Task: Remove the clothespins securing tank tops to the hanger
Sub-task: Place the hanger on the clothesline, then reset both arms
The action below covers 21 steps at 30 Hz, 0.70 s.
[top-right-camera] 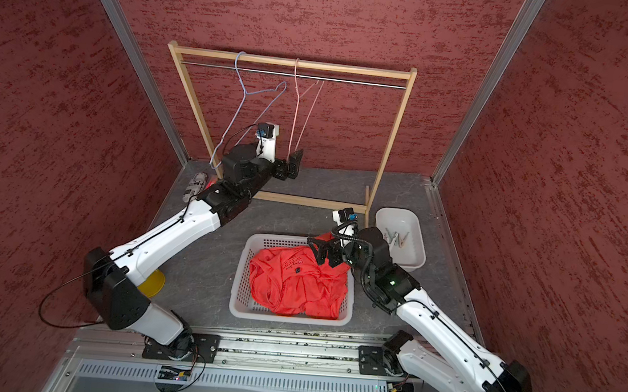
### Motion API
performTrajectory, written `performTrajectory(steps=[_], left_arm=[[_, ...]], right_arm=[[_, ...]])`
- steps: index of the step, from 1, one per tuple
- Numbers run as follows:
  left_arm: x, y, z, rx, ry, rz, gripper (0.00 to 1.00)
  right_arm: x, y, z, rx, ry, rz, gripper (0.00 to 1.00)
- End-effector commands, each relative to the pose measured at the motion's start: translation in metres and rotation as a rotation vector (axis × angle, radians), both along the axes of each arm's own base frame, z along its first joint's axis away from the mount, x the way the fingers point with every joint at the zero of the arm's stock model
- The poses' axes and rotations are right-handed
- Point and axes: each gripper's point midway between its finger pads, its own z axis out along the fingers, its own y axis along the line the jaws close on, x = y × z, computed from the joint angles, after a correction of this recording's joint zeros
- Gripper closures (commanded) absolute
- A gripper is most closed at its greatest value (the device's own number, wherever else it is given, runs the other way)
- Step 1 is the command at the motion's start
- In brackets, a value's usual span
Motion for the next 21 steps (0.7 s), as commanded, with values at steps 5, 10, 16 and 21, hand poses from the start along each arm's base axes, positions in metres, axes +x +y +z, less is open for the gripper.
performTrajectory(steps=[5, 10, 16, 21], left_arm=[[-0.091, 0.021, 0.008, -0.018, -0.181, -0.073, 0.0], [-0.152, 0.035, -0.026, 0.027, -0.284, -0.099, 0.0], [-0.166, 0.102, -0.061, -0.034, -0.207, 0.069, 0.0], [-0.172, 0.159, -0.092, -0.091, -0.279, 0.249, 0.0]], right_arm=[[0.031, -0.011, 0.041, -0.028, -0.148, -0.12, 0.01], [0.072, -0.042, 0.06, -0.04, -0.208, -0.327, 0.01], [0.122, -0.112, 0.064, 0.009, -0.251, -0.564, 0.01], [0.131, -0.195, 0.027, -0.072, -0.292, -0.868, 0.01]])
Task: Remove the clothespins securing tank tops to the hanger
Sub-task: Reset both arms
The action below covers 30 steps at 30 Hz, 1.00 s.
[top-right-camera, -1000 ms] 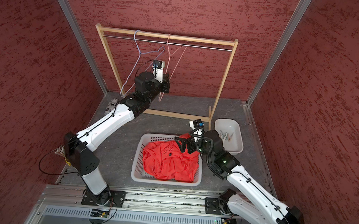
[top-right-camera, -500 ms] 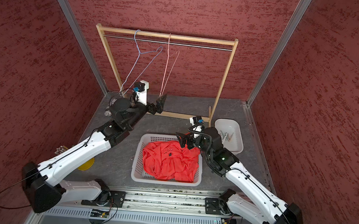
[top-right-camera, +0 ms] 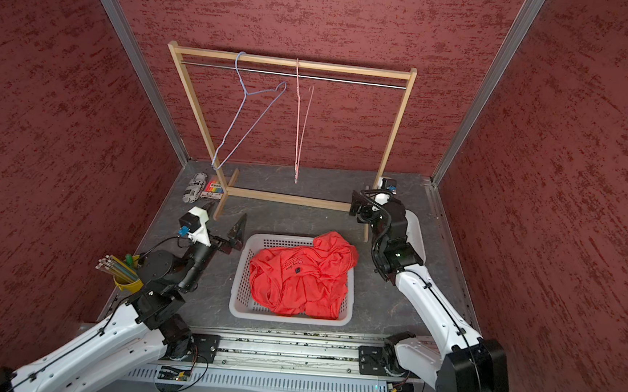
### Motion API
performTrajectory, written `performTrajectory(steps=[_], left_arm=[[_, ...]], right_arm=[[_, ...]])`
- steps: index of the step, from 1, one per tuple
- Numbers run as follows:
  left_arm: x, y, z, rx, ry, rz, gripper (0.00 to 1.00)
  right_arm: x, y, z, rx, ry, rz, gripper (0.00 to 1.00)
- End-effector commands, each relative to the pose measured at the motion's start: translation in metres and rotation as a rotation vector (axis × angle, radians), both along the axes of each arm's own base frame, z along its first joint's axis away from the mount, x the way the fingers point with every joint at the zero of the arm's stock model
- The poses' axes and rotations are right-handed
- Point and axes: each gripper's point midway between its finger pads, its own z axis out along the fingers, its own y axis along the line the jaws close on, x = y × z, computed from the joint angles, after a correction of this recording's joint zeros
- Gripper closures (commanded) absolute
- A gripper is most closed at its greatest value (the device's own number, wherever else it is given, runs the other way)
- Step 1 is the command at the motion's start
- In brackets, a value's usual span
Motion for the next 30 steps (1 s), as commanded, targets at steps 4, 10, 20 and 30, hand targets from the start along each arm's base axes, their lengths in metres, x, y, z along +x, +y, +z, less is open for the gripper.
performTrajectory(steps=[4, 10, 20, 30], left_arm=[[-0.002, 0.083, -0.05, -0.078, -0.049, 0.368, 0.0], [0.012, 0.134, -0.109, -0.037, 0.136, 0.588, 0.0], [0.091, 0.155, -0.167, -0.067, 0.27, 0.517, 0.0], [0.143, 0.122, -0.216, 0.079, 0.471, 0.375, 0.0]], right_arm=[[-0.017, -0.099, -0.034, -0.073, -0.101, -0.397, 0.01], [-0.045, -0.128, -0.064, -0.158, -0.193, -0.527, 0.01], [-0.026, -0.12, -0.117, -0.119, -0.162, -0.378, 0.01], [-0.026, -0.112, -0.125, -0.13, -0.161, -0.309, 0.01]])
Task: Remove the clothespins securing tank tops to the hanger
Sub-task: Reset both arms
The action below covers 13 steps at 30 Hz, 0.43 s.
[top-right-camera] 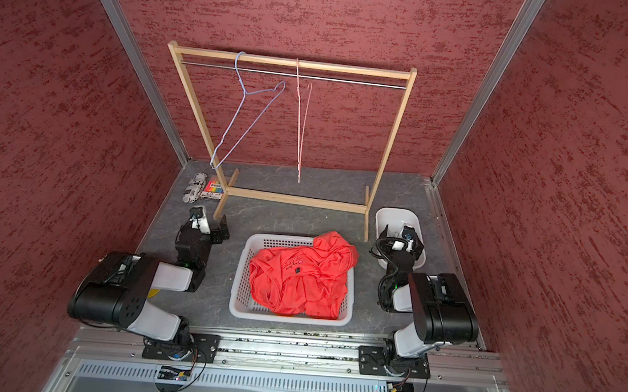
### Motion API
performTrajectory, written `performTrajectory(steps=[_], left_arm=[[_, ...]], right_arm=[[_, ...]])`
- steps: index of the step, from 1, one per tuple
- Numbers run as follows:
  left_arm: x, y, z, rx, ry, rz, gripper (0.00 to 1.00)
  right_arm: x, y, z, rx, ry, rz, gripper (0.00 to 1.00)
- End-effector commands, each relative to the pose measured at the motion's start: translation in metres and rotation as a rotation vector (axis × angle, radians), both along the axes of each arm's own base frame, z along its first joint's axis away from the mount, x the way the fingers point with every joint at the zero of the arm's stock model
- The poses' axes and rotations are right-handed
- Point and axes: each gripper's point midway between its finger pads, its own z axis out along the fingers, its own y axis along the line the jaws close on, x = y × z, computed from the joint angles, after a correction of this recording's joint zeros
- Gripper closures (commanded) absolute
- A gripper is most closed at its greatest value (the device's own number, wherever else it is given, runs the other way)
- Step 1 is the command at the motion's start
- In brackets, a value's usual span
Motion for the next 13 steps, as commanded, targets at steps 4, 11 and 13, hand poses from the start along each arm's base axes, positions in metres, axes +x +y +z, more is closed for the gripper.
performTrajectory(steps=[4, 11, 13], left_arm=[[0.018, -0.005, 0.004, -0.02, 0.017, -0.082, 0.0], [0.017, -0.005, 0.002, -0.026, 0.034, -0.081, 0.0], [0.017, -0.004, 0.002, -0.023, 0.026, -0.079, 0.0]], right_arm=[[0.001, 0.003, 0.018, 0.002, -0.073, 0.026, 0.01], [0.007, 0.015, 0.015, -0.01, -0.05, 0.122, 0.01], [0.006, 0.014, 0.016, -0.009, -0.054, 0.119, 0.01]])
